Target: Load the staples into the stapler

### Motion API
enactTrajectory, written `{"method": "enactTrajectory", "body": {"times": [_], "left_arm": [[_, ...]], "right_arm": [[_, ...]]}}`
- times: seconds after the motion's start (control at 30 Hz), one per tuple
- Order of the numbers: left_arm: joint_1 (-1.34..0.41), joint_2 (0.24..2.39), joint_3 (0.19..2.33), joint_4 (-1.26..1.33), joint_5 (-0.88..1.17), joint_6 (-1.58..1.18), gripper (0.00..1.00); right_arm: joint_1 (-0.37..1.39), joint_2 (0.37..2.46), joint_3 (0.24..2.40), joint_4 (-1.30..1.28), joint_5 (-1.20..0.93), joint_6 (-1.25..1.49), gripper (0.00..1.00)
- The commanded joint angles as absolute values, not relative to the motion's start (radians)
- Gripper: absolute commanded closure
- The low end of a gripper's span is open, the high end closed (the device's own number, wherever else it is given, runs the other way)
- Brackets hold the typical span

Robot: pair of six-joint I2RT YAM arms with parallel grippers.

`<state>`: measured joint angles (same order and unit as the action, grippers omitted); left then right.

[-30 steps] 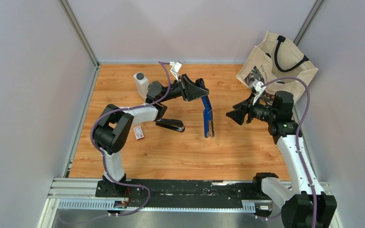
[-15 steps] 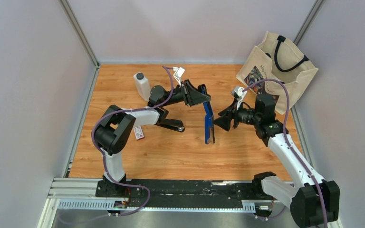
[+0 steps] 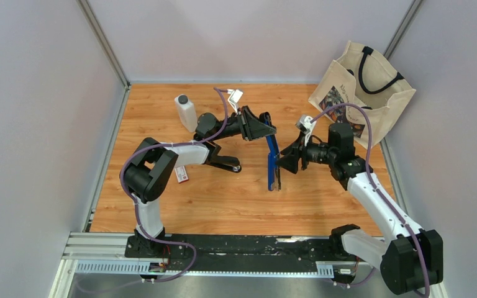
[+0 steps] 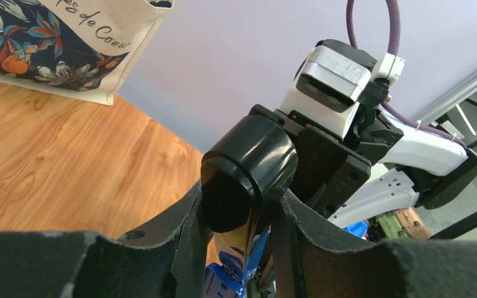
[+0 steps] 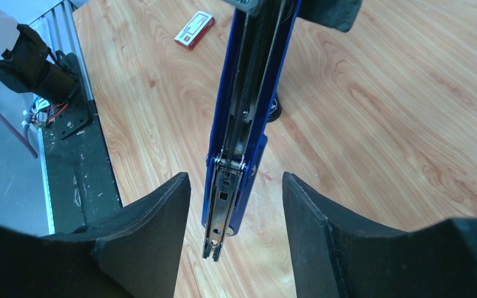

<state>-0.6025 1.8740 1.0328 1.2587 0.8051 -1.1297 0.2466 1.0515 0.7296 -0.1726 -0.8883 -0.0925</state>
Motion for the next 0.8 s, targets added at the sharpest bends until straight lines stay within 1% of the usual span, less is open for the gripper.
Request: {"method": "enactTrajectory", "body": {"times": [0.0,0.3,0.57,0.67,0.77], "left_arm": [[-0.606,1.87,1.066,1.391,0.796,-1.166,1.0],[-0.606,1.881,1.065,1.391,0.799,-1.17,1.0],[-0.606,1.89,1.068,1.393,0.799,-1.167,1.0],[-0.607,1.891,1.069,1.393,0.799,-1.166,1.0],[-0.606,1.891,1.068,1.393,0.798,-1.167,1.0]], "right_arm": [[0.268,1.08,0.747,-0.192,-0.902,-0.149,0.43],[0.284,1.106,0.767,-0.186,-0.873,-0.144,0.49],[0.31,1.138,0.782,-0.184,-0.859,-0.152,0.57],[0.314,1.147,0.787,-0.184,-0.854,-0.152,0.63],[0.316,1.146,0.787,-0.184,-0.844,-0.15,0.71]]}}
